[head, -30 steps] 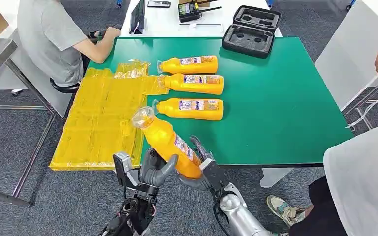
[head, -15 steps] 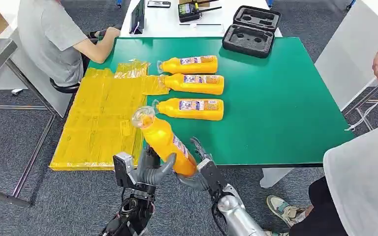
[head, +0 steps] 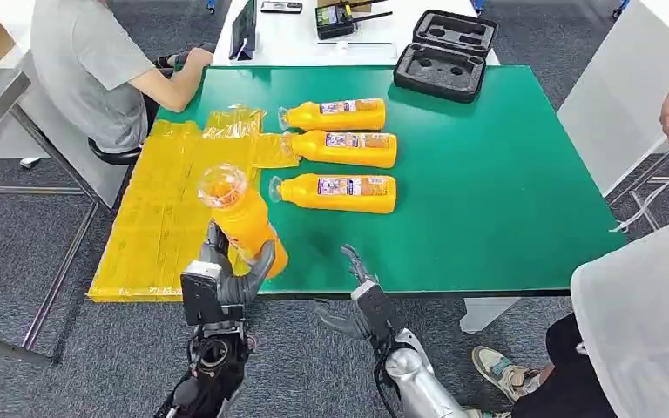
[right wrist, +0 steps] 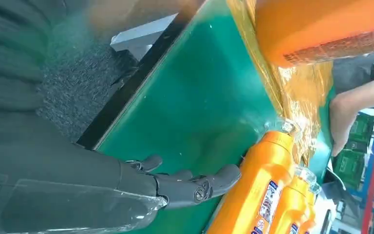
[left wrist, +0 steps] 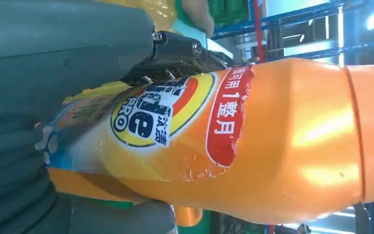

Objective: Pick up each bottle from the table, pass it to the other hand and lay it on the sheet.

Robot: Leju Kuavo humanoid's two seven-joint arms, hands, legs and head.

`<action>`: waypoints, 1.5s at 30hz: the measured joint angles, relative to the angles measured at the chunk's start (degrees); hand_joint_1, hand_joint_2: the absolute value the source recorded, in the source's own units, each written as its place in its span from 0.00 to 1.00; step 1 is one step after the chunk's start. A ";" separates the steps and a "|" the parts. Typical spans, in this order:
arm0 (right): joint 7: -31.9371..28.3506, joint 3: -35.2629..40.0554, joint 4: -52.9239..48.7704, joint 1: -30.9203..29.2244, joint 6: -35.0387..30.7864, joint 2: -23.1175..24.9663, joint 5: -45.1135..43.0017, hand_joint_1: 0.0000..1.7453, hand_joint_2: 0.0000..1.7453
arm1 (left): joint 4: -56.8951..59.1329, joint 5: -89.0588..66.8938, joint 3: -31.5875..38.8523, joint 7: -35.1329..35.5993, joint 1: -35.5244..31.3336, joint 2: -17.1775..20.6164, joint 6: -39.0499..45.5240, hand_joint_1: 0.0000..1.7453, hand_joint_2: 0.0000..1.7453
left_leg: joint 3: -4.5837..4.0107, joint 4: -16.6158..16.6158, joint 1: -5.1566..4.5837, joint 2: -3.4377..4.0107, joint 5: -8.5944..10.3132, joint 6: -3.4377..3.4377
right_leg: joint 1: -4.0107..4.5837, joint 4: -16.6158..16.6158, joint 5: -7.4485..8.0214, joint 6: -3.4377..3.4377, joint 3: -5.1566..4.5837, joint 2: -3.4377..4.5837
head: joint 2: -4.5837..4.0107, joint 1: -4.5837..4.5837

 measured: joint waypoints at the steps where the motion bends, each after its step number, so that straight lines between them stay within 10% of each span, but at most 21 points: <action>1: 0.00 -0.11 0.04 0.00 0.02 0.07 0.04 0.00 1.00 | -0.26 -0.26 0.00 0.00 0.01 0.20 1.07 1.00 1.00 | 0.00 0.00 0.00 0.00 0.00 0.00 | 0.00 0.00 0.00 0.00 0.00 0.00 | 0.00 -0.02; 6: 0.00 -0.42 0.33 0.02 0.52 0.42 0.94 0.00 1.00 | -2.36 -9.49 -0.33 -0.02 -0.05 1.47 15.28 1.00 1.00 | 0.01 0.00 0.00 -0.01 0.00 0.00 | 0.00 0.00 0.00 0.00 0.00 0.00 | 0.00 -0.02; 29: 0.00 -0.37 0.96 -0.49 1.40 2.60 -1.20 0.00 1.00 | -3.45 -79.66 34.16 3.22 -6.46 -5.18 15.91 1.00 1.00 | 0.00 -0.01 0.01 0.01 0.04 0.00 | 0.01 0.02 0.01 -0.01 -0.03 0.01 | 0.00 -0.02; 34: 0.00 0.06 0.98 -0.62 1.49 2.62 -2.43 0.00 1.00 | -1.99 -85.48 29.75 23.83 -7.78 -2.41 15.91 1.00 1.00 | 0.01 -0.01 0.02 0.02 0.04 0.00 | 0.01 0.02 0.01 -0.01 -0.03 0.01 | 0.00 -0.02; 45: 0.00 1.81 -2.91 0.28 1.46 2.62 -3.26 0.00 1.00 | 4.88 -85.92 18.55 34.88 -10.95 4.48 15.93 1.00 1.00 | 0.00 0.00 0.02 0.00 0.06 0.01 | 0.01 0.02 0.01 -0.01 -0.04 0.00 | 0.00 -0.02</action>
